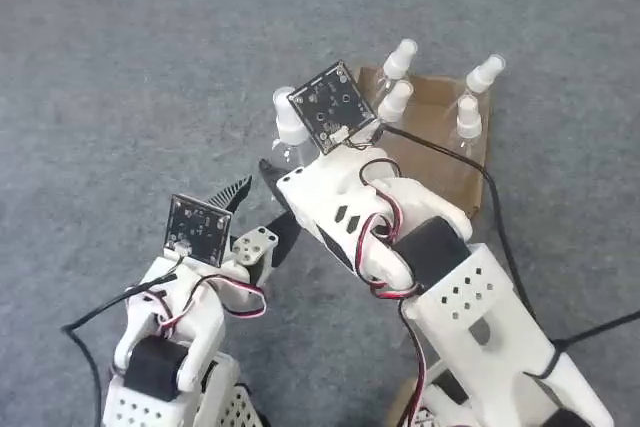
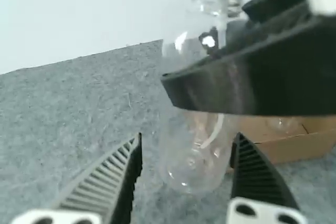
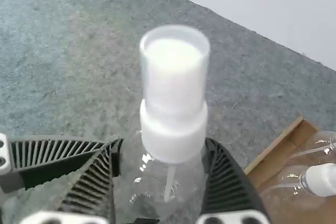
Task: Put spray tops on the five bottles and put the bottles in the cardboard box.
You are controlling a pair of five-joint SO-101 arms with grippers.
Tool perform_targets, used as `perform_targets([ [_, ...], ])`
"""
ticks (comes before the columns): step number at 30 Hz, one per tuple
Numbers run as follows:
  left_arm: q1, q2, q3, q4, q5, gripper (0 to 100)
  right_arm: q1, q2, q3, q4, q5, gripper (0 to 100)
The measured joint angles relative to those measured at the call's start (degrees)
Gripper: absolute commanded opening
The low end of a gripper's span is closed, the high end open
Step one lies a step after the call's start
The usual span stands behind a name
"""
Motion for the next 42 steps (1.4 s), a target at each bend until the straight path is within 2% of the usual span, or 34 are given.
perform_targets([
  [8,0.0,-0.6,0.7,-0.3,0.0,25,0.1,0.0,-0.1,0.4,0.0,0.6],
  [19,-0.3,-0.3,1.0,-0.5,0.0,25,5.6,0.0,0.0,1.1,0.0,0.6],
  [30,-0.3,-0.3,1.0,-0.5,0.0,25,6.8,-5.0,0.0,5.5,3.9,0.6],
  [33,-0.3,-0.3,1.0,-0.5,0.0,25,11.0,-5.9,0.0,6.3,5.3,0.6],
  [38,-0.3,-0.3,1.0,-0.5,0.0,25,22.0,-5.9,0.0,6.3,6.6,0.6],
  [42,-0.3,-0.3,1.0,-0.5,0.0,25,26.6,-5.9,0.4,6.4,6.6,0.6],
])
